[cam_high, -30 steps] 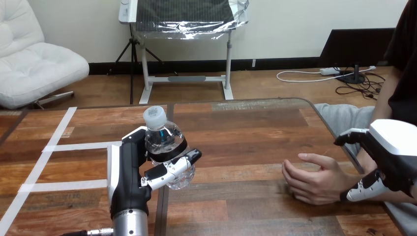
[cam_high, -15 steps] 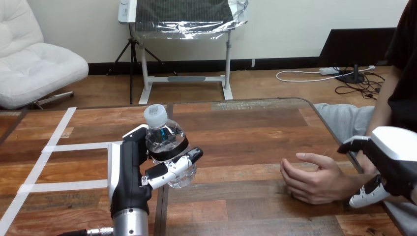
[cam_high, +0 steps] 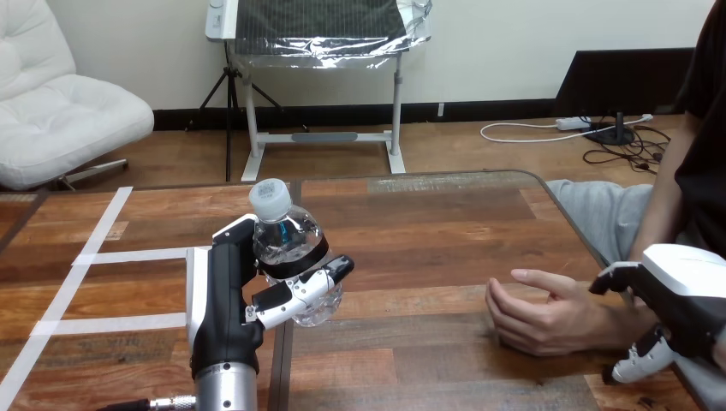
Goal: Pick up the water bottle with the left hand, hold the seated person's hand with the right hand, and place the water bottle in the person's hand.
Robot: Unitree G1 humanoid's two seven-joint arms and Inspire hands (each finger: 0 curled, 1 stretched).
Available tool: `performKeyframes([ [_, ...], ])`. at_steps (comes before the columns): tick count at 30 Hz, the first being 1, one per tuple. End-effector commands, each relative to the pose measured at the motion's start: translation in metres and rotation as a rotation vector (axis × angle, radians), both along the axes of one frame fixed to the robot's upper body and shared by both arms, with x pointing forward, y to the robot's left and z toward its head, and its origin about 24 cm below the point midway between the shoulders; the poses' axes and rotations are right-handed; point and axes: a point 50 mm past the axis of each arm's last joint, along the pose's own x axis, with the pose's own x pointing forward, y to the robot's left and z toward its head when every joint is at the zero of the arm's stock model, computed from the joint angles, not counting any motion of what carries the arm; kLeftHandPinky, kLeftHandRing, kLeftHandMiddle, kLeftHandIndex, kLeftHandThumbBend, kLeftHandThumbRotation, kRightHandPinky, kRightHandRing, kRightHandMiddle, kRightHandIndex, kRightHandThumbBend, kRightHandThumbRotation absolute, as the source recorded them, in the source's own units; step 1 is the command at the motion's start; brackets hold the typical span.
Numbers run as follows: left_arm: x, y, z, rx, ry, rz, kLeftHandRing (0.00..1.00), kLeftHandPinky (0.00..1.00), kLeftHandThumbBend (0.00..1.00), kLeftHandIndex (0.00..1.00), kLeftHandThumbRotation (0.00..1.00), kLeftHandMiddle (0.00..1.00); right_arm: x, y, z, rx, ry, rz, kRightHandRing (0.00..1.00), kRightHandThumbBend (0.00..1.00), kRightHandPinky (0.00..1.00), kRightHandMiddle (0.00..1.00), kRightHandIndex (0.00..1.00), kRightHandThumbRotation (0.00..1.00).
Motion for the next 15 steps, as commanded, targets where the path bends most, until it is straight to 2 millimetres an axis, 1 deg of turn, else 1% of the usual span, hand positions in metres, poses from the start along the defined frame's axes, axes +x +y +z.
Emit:
performKeyframes([
  [1,0.008,-0.003,0.025,-0.017,-0.13,-0.011,0.4,0.35,0.71,0.43,0.0,0.45,0.016,-0.001,0.024,-0.058,-0.077,0.035,0.82,0.81,0.76,0.83,0.79,0.0],
  [6,0.008,-0.003,0.025,-0.018,-0.133,-0.014,0.4,0.35,0.71,0.43,0.0,0.45,0.017,-0.002,0.022,-0.058,-0.073,0.035,0.8,0.81,0.74,0.82,0.78,0.0],
  [7,0.008,-0.003,0.025,-0.013,-0.135,-0.015,0.4,0.35,0.71,0.43,0.0,0.44,0.018,-0.004,0.019,-0.066,-0.061,0.032,0.79,0.81,0.72,0.82,0.78,0.0],
  [15,0.009,-0.003,0.025,-0.01,-0.125,-0.012,0.4,0.35,0.71,0.43,0.0,0.44,0.022,-0.008,0.012,-0.085,-0.029,0.033,0.8,0.79,0.73,0.81,0.78,0.0],
])
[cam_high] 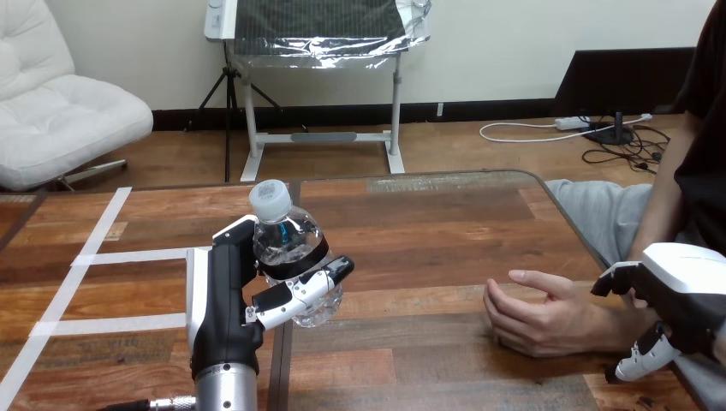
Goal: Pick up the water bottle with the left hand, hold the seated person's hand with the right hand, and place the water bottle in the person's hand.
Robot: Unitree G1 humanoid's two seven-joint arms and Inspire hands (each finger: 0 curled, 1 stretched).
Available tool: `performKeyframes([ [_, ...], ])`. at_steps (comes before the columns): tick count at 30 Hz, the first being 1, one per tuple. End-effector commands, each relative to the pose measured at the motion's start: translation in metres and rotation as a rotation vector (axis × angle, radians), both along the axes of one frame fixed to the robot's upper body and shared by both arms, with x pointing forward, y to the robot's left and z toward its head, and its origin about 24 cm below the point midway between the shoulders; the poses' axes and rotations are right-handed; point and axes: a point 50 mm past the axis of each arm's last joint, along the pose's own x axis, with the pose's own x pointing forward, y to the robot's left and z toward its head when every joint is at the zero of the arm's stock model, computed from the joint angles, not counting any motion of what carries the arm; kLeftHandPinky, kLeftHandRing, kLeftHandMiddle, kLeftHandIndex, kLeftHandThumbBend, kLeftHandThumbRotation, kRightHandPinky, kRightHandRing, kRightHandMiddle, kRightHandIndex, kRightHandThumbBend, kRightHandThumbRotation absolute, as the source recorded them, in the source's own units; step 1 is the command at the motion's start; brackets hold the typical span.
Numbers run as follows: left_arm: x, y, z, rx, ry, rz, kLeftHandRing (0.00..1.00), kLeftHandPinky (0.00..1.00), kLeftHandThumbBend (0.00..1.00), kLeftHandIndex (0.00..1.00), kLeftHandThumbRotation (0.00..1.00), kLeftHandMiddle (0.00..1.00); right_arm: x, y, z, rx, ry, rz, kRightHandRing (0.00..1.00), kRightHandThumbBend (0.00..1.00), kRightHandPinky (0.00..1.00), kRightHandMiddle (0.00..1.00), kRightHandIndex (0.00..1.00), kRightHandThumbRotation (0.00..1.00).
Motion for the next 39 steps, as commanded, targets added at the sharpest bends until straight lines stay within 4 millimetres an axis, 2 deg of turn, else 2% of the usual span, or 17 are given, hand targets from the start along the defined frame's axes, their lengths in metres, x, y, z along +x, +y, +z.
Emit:
performKeyframes([
  [1,0.009,-0.003,0.026,-0.014,-0.126,-0.009,0.4,0.35,0.71,0.43,0.0,0.44,0.015,-0.003,0.016,-0.054,-0.065,0.019,0.8,0.79,0.73,0.81,0.78,0.0],
  [39,0.009,-0.001,0.026,-0.005,-0.119,-0.004,0.4,0.36,0.71,0.43,0.0,0.45,0.029,-0.013,-0.005,-0.068,-0.084,0.033,0.76,0.79,0.7,0.78,0.74,0.0],
])
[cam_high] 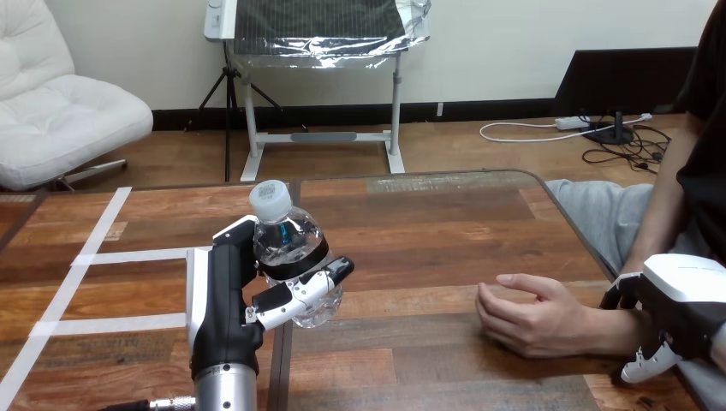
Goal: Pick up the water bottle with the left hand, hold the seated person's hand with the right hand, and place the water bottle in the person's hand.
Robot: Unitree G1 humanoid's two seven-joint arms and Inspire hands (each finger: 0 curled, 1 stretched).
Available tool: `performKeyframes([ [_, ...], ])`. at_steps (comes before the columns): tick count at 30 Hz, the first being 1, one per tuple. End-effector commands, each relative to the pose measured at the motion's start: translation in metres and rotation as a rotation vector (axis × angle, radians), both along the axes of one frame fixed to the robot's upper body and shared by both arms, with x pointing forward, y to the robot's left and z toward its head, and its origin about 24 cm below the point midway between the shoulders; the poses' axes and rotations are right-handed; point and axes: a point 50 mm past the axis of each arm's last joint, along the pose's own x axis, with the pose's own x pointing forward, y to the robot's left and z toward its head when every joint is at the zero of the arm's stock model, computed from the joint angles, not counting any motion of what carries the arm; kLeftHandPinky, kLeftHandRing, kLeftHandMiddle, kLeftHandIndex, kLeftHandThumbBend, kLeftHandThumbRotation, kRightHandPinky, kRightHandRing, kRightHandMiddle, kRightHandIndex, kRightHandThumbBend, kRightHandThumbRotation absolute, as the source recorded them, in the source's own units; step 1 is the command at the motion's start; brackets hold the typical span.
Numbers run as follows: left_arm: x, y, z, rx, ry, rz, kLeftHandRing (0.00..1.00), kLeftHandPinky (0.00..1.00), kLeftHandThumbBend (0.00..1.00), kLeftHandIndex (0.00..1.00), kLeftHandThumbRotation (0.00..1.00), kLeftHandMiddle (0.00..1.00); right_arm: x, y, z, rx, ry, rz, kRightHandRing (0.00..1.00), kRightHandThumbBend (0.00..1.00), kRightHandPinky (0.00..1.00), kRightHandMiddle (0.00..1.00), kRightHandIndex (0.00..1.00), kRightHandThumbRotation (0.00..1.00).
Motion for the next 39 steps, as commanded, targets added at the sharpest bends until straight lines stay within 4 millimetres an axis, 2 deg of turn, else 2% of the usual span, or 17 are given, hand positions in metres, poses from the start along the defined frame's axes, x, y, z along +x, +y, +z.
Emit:
performKeyframes([
  [1,0.009,-0.001,0.026,-0.005,-0.122,-0.008,0.4,0.36,0.71,0.43,0.0,0.45,0.018,0.003,0.019,-0.027,-0.086,0.037,0.76,0.79,0.7,0.78,0.74,0.0],
  [13,0.009,0.0,0.027,-0.002,-0.124,-0.01,0.41,0.36,0.7,0.43,0.0,0.45,0.023,0.001,0.014,-0.039,-0.108,0.059,0.75,0.81,0.69,0.77,0.73,0.0],
  [28,0.009,0.001,0.028,0.002,-0.118,-0.003,0.41,0.36,0.71,0.43,0.0,0.45,0.029,0.0,0.008,-0.064,-0.092,0.056,0.74,0.79,0.69,0.76,0.73,0.0],
  [39,0.009,0.001,0.029,0.005,-0.115,-0.005,0.41,0.36,0.71,0.44,0.0,0.45,0.031,0.001,0.005,-0.051,-0.119,0.076,0.71,0.81,0.65,0.74,0.71,0.0],
])
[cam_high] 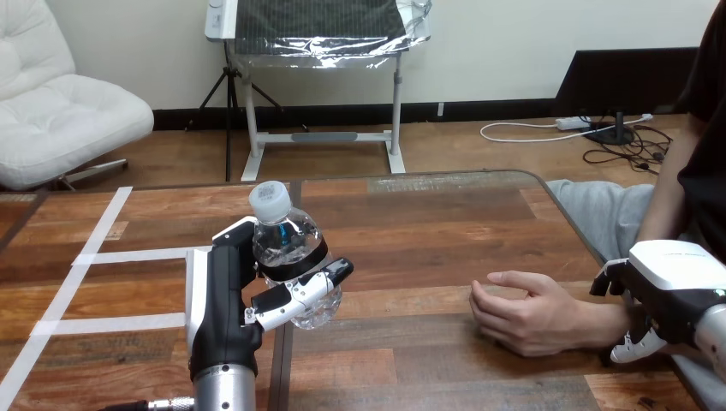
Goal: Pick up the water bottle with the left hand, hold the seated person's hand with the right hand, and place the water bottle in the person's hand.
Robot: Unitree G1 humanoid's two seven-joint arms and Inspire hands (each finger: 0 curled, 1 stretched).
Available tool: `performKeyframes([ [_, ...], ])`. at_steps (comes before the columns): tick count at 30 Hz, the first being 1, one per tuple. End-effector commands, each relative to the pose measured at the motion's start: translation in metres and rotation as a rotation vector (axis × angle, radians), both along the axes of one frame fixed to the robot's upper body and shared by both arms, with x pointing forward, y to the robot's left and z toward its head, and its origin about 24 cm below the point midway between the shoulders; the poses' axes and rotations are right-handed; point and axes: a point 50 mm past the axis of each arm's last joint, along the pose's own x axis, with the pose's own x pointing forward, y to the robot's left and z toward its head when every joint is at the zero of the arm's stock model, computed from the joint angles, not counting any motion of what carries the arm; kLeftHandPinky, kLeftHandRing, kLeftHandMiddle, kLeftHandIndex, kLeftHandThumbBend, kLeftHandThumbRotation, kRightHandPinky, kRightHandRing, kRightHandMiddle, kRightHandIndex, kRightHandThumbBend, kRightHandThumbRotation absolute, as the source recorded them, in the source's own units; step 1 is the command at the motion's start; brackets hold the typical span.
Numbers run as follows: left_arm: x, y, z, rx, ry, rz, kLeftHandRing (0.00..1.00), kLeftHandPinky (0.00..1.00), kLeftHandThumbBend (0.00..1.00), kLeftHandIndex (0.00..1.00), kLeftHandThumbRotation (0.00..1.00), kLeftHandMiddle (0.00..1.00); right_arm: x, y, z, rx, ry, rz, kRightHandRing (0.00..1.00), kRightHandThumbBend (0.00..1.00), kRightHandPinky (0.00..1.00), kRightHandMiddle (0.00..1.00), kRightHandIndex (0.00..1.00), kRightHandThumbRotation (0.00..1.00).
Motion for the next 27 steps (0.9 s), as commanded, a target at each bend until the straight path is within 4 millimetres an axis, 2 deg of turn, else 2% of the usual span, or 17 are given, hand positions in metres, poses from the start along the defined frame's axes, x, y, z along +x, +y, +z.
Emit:
performKeyframes([
  [1,0.0099,-0.0002,0.028,0.001,-0.128,-0.007,0.41,0.36,0.71,0.44,0.0,0.45,0.0138,0.0015,0.0148,-0.02,-0.056,0.029,0.71,0.81,0.65,0.74,0.71,0.0],
  [27,0.0102,0.0005,0.0292,0.0,-0.129,-0.005,0.4,0.36,0.71,0.44,0.0,0.45,0.0198,0.0051,0.0074,-0.002,-0.007,0.082,0.68,0.82,0.59,0.73,0.7,0.0],
])
